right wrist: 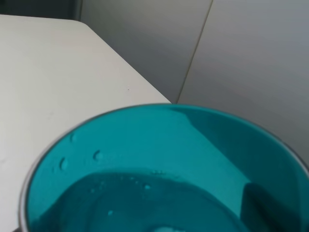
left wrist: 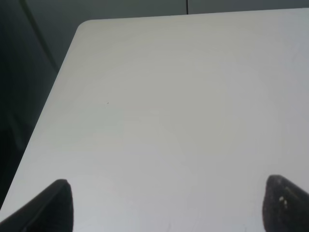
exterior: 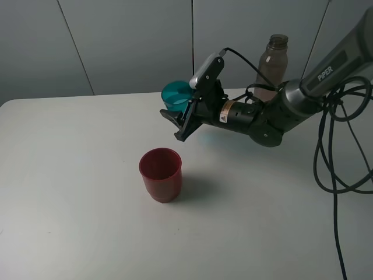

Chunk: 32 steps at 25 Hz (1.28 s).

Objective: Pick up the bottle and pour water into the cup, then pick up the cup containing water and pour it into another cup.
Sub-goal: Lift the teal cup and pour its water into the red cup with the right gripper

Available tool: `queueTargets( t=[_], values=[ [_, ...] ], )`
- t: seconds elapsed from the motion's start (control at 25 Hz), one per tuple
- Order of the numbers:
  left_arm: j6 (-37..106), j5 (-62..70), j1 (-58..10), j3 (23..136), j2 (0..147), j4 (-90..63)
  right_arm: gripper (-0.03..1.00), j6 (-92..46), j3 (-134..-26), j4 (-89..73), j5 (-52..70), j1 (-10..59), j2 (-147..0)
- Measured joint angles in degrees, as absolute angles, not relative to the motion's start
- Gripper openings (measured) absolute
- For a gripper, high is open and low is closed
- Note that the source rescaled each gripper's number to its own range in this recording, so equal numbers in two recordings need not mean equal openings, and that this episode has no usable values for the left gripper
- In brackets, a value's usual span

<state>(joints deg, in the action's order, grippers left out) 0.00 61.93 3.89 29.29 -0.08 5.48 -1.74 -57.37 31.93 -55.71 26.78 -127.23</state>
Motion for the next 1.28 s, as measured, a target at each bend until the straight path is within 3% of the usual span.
queueTargets(
  t=[0.68,1.28],
  values=[
    [0.00,61.93,3.89,29.29,-0.08,5.48,0.05,-4.19,-47.93,32.49,-58.56,26.78,-117.46],
    [0.48,61.93,3.89,29.29,-0.08,5.48,0.05,-9.02,-47.20,35.15,-57.53,29.62,-117.11]
  ],
)
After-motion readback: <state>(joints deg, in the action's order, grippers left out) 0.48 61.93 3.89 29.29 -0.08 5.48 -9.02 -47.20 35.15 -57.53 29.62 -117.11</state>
